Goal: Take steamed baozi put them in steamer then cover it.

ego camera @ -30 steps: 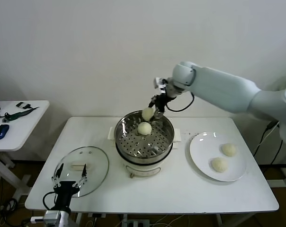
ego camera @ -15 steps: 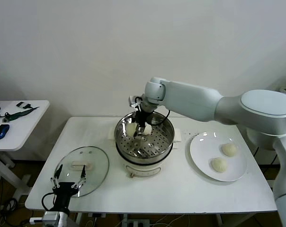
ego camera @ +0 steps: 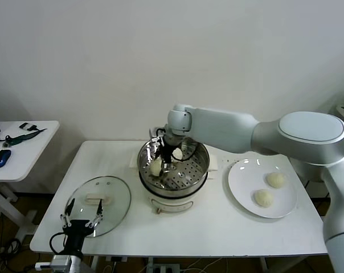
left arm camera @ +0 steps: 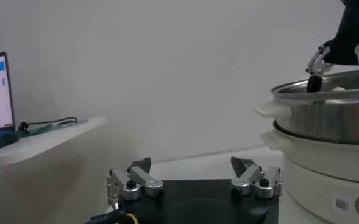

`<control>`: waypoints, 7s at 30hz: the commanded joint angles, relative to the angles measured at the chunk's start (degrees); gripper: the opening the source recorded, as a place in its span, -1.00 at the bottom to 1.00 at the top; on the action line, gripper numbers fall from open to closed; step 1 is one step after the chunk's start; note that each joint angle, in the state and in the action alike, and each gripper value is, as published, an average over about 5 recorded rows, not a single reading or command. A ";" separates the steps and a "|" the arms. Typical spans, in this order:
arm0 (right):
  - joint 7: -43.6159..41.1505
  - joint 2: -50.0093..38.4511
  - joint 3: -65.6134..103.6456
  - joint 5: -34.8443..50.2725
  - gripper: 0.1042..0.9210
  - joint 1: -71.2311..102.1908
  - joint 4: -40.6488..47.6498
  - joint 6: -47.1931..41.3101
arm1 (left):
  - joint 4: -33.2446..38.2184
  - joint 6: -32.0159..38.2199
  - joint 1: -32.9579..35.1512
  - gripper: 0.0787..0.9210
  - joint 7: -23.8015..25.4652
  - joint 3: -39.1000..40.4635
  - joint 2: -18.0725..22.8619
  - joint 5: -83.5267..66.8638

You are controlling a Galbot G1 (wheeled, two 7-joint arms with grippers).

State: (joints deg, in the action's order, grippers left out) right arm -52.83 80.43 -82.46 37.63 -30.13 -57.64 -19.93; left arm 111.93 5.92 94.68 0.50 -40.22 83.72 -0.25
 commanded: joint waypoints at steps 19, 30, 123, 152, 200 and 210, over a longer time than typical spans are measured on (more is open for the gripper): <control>-8.54 -31.91 -1.19 -2.62 0.76 -15.05 -19.31 3.71 | 0.28 -0.27 -0.13 0.77 -0.06 0.51 -0.21 0.50; -9.94 -50.87 -1.09 -19.42 0.76 -6.97 -26.53 6.42 | 0.38 -0.48 -0.25 0.77 -0.01 0.54 -1.68 0.93; -17.31 -4.63 8.14 -49.12 0.37 -5.91 -15.06 53.05 | 0.91 0.25 3.67 0.77 -0.28 0.02 1.25 2.12; -15.15 -4.67 4.29 -49.67 0.53 0.25 -16.30 50.99 | 0.08 0.50 3.24 0.77 -0.35 0.75 1.33 2.21; -14.22 -44.55 37.49 -46.67 0.76 26.80 10.44 24.55 | 0.66 -0.34 3.06 0.77 -0.26 2.42 0.58 5.20; -13.85 -35.26 47.71 -54.70 0.76 31.14 23.28 28.02 | 0.94 -0.60 3.37 0.77 -0.32 0.97 0.96 5.25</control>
State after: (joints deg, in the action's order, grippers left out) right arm -65.88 39.78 -48.73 -7.81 -8.70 -48.43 4.57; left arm 112.84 5.38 97.88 0.19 -38.77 84.59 4.92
